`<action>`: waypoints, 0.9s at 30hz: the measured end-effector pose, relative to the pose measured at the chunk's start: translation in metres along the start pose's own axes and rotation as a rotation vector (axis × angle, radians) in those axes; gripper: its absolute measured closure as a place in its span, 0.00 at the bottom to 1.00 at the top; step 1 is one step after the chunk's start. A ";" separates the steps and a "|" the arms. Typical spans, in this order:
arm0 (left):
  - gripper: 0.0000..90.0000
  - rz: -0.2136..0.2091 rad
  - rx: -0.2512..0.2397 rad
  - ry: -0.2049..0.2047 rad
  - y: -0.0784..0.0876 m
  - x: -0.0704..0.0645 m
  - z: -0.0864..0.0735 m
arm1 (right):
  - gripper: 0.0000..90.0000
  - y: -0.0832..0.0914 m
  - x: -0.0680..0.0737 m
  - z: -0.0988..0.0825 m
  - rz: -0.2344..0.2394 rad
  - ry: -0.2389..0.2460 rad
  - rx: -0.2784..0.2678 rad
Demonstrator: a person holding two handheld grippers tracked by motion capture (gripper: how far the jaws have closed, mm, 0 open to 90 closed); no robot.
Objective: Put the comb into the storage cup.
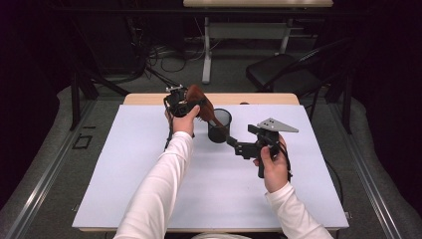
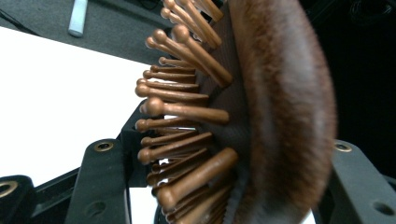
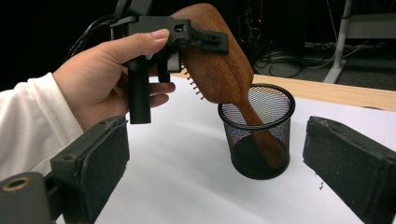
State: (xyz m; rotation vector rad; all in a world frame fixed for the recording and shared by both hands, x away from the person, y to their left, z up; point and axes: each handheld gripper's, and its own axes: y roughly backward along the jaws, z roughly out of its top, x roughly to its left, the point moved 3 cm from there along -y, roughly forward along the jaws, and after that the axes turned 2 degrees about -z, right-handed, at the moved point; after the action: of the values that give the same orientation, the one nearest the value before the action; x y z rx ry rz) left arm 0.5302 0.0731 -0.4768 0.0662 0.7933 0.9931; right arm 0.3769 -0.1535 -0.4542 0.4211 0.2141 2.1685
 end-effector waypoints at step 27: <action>0.21 0.018 -0.031 -0.007 0.002 -0.001 0.003 | 0.08 -0.001 0.001 0.000 0.003 0.000 0.005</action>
State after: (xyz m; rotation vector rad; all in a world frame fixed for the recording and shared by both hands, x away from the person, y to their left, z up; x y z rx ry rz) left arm 0.5302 0.0745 -0.4734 0.0498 0.7723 1.0215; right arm 0.3770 -0.1526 -0.4548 0.4248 0.2196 2.1710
